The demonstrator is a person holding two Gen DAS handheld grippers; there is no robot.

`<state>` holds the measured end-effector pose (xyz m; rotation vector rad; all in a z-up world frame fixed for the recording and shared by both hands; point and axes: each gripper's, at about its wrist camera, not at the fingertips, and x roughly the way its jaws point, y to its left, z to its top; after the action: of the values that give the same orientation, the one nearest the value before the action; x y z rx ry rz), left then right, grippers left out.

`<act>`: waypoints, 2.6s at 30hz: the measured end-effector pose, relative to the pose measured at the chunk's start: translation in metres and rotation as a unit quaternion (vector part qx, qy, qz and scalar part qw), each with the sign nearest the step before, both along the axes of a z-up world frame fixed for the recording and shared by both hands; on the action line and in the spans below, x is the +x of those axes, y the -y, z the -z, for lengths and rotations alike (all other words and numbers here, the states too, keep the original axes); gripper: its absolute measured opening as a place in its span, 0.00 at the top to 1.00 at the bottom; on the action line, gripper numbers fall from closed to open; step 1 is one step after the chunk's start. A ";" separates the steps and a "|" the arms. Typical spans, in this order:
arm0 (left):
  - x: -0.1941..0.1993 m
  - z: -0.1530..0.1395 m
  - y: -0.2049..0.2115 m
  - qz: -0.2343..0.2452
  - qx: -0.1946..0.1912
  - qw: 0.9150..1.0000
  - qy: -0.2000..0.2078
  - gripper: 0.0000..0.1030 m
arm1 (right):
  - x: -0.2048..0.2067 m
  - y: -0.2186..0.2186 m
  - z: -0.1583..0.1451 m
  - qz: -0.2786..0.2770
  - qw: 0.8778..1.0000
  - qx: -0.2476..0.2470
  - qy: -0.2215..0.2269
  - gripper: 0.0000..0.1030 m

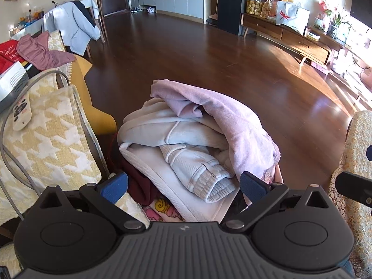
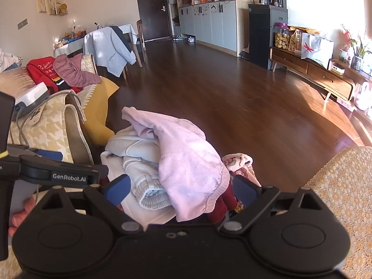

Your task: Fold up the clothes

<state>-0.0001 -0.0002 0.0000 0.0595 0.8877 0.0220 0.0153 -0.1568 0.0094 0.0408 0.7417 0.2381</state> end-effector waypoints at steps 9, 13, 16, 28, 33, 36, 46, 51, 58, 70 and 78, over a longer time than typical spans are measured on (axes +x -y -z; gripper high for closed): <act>-0.001 -0.001 0.002 -0.005 -0.005 1.000 0.000 0.00 | 0.004 -0.003 -0.001 -0.007 1.000 0.000 -0.006 0.00; -0.001 -0.001 0.001 -0.004 -0.009 1.000 -0.004 0.00 | 0.004 -0.003 0.001 -0.005 1.000 0.000 -0.004 0.00; 0.000 0.001 0.000 -0.004 -0.009 1.000 -0.005 0.00 | 0.003 0.000 0.000 -0.002 1.000 0.002 -0.001 0.00; 0.003 0.007 0.001 -0.003 -0.008 1.000 -0.008 0.00 | 0.003 0.006 0.007 -0.002 1.000 0.011 -0.008 0.00; 0.005 0.007 0.000 -0.003 -0.012 1.000 -0.010 0.00 | 0.005 0.006 0.008 -0.005 1.000 0.013 -0.012 0.00; 0.005 0.008 -0.001 -0.003 -0.011 1.000 -0.010 0.00 | 0.006 0.005 0.010 -0.005 1.000 0.013 -0.014 0.00; 0.017 0.013 -0.004 -0.003 -0.012 1.000 -0.012 0.00 | 0.019 0.000 0.017 -0.010 1.000 0.004 -0.025 0.00; 0.031 0.018 -0.006 -0.005 -0.013 1.000 -0.014 0.00 | 0.036 -0.002 0.024 -0.008 0.999 -0.003 -0.037 0.00; 0.047 0.030 -0.009 -0.006 -0.017 0.999 -0.027 0.00 | 0.054 -0.005 0.033 -0.006 0.999 -0.001 -0.050 0.00; 0.094 0.038 -0.022 -0.011 0.021 1.000 0.002 0.00 | 0.102 -0.010 0.048 -0.026 0.998 -0.009 -0.055 0.00; 0.155 0.057 -0.032 0.017 0.032 0.999 0.004 0.00 | 0.155 -0.021 0.094 -0.056 0.995 -0.005 -0.078 0.00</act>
<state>0.1547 0.0322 -0.0570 0.1336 0.8774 0.0180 0.1699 -0.1355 -0.0847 0.0085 0.9018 0.3407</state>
